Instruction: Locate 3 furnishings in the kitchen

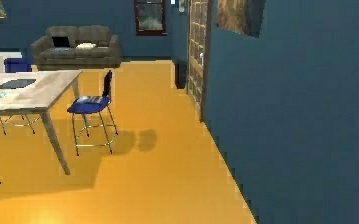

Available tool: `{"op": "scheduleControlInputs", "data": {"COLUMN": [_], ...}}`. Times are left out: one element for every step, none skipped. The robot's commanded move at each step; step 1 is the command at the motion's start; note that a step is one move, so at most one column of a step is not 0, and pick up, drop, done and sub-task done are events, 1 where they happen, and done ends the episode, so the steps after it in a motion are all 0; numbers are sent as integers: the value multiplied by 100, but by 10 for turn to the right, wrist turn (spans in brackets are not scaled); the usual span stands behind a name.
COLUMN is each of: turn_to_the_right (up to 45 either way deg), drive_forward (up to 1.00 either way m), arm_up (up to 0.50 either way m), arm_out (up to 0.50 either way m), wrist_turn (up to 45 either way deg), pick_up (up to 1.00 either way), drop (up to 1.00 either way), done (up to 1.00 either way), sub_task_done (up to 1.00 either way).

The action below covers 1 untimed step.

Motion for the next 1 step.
{"op": "scheduleControlInputs", "data": {"turn_to_the_right": [0], "drive_forward": [100], "arm_up": [0], "arm_out": [0], "wrist_turn": [0], "pick_up": [0], "drop": [0], "done": [0], "sub_task_done": [0]}}
